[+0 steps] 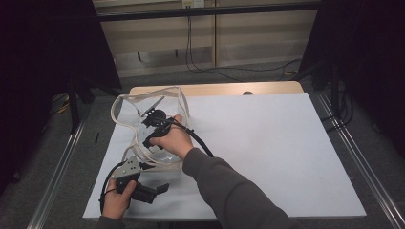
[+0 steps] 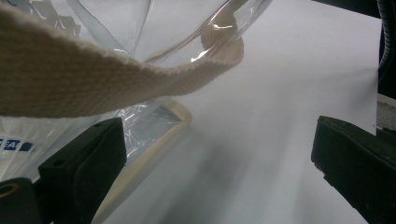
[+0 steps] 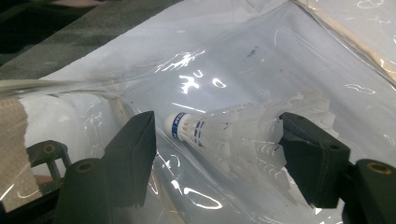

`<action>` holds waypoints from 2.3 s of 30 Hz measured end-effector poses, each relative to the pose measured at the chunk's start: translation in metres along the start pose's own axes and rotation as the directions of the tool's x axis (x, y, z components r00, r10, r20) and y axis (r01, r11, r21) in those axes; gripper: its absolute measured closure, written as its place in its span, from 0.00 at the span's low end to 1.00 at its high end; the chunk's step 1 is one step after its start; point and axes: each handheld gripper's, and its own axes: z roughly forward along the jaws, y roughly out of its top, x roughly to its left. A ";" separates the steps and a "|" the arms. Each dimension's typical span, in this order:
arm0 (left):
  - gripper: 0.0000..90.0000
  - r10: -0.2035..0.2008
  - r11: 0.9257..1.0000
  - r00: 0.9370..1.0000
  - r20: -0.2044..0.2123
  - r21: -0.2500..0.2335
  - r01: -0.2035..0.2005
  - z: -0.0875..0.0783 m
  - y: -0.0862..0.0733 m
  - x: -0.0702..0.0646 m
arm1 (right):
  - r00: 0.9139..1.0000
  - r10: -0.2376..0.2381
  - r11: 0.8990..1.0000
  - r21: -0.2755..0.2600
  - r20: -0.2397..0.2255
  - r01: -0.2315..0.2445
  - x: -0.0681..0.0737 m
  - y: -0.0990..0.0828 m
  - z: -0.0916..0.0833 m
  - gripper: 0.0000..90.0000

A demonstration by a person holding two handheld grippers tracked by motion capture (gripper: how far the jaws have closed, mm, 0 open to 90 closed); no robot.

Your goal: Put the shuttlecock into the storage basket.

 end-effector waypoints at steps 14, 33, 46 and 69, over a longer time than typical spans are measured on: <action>0.04 0.000 1.000 1.000 -0.002 0.002 0.000 0.001 0.000 -0.001 | 1.000 0.010 1.000 -0.029 0.017 -0.010 -0.003 0.001 -0.016 0.26; 0.04 0.002 1.000 1.000 0.002 0.007 -0.002 0.002 0.001 -0.001 | 1.000 -0.019 0.997 -0.080 -0.001 0.018 -0.015 -0.008 -0.044 0.20; 0.04 0.003 1.000 1.000 -0.003 0.007 -0.003 0.001 0.001 -0.002 | 0.997 -0.043 0.992 -0.119 -0.071 0.034 -0.017 -0.014 -0.061 0.14; 0.04 0.012 1.000 1.000 -0.013 0.017 -0.012 0.001 0.001 -0.003 | 0.988 -0.082 0.984 -0.167 -0.133 0.060 -0.026 -0.036 -0.091 0.06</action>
